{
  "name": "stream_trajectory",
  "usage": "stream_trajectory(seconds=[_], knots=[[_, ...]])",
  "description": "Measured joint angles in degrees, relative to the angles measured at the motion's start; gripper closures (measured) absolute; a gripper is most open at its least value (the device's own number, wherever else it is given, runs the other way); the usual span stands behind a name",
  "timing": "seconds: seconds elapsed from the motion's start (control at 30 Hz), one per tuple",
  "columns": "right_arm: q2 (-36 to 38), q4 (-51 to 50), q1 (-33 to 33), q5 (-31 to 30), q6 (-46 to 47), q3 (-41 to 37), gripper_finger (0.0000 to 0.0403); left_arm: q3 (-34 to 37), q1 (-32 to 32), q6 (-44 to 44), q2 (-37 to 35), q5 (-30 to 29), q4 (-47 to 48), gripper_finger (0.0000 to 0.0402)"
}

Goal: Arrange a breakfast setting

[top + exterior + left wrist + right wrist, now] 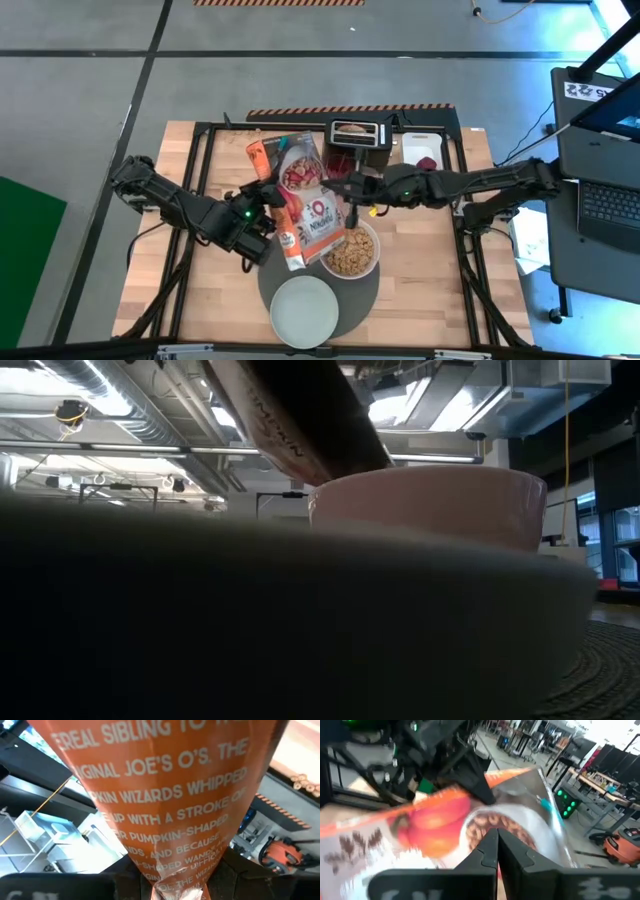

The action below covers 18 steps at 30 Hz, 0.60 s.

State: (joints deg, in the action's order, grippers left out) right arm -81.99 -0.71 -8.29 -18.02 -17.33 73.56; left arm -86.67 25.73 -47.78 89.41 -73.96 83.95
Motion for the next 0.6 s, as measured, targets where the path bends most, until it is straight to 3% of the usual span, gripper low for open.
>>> stream_trajectory(seconds=[0.6], knots=[[9.6, -14.5, 0.0, -1.9, 0.6, 0.0, 0.0398, 0.0, 1.3, 15.9, 0.1, 3.3, 3.4, 0.0276]])
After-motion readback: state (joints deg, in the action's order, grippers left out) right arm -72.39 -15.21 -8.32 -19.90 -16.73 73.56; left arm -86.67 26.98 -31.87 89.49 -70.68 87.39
